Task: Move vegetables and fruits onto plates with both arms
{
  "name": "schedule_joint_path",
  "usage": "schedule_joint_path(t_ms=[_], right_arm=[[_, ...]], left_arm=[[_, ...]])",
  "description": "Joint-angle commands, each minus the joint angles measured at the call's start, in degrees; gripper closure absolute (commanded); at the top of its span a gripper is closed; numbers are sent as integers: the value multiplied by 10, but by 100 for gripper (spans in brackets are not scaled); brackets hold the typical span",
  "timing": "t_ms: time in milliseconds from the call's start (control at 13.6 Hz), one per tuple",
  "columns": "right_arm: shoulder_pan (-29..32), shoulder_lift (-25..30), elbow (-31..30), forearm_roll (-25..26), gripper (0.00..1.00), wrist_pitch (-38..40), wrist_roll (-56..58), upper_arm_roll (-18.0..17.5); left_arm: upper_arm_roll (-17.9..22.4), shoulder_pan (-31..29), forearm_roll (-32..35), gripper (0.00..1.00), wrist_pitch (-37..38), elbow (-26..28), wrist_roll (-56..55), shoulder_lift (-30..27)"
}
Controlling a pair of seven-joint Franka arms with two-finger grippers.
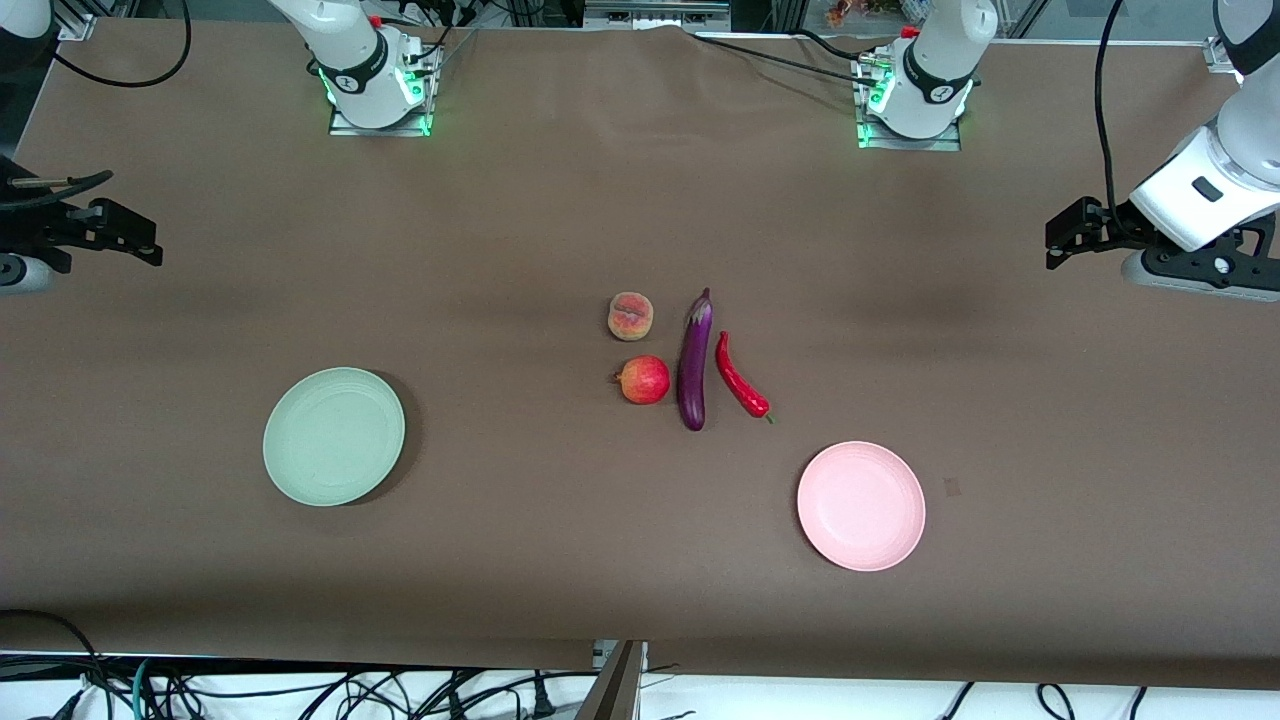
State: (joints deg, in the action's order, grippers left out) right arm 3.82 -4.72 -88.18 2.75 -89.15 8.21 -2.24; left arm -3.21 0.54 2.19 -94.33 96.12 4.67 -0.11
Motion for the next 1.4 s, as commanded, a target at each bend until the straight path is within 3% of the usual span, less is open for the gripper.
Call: schedule_joint_path(t_ms=[0,811,1032,1326], right_arm=[[6,4,2,-11,0,10,3,-1],[0,-6,5,-18,0,1,0,-5],[-4,-13,3,-32,0,3,-62,-7],[-19,-38,4,-32,0,9,-57,-7]], left_arm=[[0,3,5,0,5,-13,-5,7],[-3,11,4,0,5,-15,-4,27],[-36,22,3,0,4,-13,-48,46],[-84,27,-26,0,-2,-14,-142,119]])
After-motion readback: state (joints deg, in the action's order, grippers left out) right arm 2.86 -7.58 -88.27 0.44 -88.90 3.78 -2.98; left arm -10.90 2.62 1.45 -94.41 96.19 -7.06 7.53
